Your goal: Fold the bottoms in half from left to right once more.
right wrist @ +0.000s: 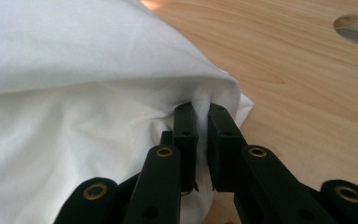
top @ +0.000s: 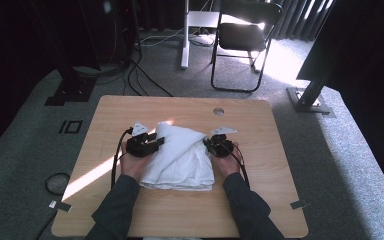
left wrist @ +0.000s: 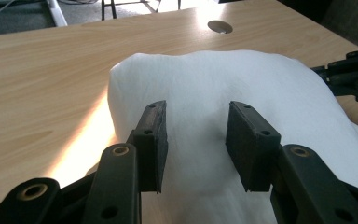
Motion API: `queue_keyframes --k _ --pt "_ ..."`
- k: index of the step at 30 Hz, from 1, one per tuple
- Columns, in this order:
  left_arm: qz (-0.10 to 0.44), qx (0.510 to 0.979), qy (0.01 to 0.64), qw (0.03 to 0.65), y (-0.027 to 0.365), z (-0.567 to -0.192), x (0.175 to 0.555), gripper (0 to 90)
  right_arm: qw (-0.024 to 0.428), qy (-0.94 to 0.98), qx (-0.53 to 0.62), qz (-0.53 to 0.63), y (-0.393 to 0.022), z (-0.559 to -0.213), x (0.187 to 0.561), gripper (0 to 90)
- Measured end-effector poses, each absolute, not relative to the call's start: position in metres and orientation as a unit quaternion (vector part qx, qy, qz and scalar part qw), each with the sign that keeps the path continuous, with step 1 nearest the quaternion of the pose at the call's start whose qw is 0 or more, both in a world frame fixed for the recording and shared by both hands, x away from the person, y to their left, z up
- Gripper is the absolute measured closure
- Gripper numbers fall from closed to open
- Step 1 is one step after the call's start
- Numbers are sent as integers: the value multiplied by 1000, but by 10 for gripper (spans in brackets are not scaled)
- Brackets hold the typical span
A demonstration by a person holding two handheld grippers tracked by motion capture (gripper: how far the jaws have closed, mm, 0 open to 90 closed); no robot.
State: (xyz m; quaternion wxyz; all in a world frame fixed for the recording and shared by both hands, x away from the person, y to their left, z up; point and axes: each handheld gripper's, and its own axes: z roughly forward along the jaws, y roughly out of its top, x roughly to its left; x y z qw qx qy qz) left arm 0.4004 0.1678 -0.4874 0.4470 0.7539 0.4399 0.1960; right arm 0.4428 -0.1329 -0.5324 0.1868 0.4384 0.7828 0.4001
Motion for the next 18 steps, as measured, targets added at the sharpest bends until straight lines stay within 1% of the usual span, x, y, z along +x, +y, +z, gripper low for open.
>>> queue_keyframes --k 3,4,5,6,7,8,9,10,13,18 --pt "206 754 443 439 165 -492 399 598 190 784 437 398 -131 -530 446 817" --pt "212 752 446 437 165 -496 398 598 192 785 436 395 -131 -528 448 795" --pt "210 750 449 439 166 -498 399 598 196 781 441 398 -133 -522 446 714" --pt "206 747 452 441 167 -499 399 597 197 775 446 403 -135 -518 444 675" --pt "204 747 453 442 168 -500 400 598 198 768 450 411 -138 -514 441 652" --pt "204 747 453 442 168 -500 400 598 198 768 450 411 -138 -514 441 652" --pt "202 747 453 443 168 -502 401 598 199 764 450 417 -140 -511 439 630" --pt "203 747 453 443 168 -503 401 597 210 759 442 429 -143 -501 429 589" --pt "210 748 452 438 166 -504 401 600 217 763 419 442 -141 -490 415 567" --pt "230 758 444 418 161 -509 401 618 202 785 377 448 -127 -487 392 544"
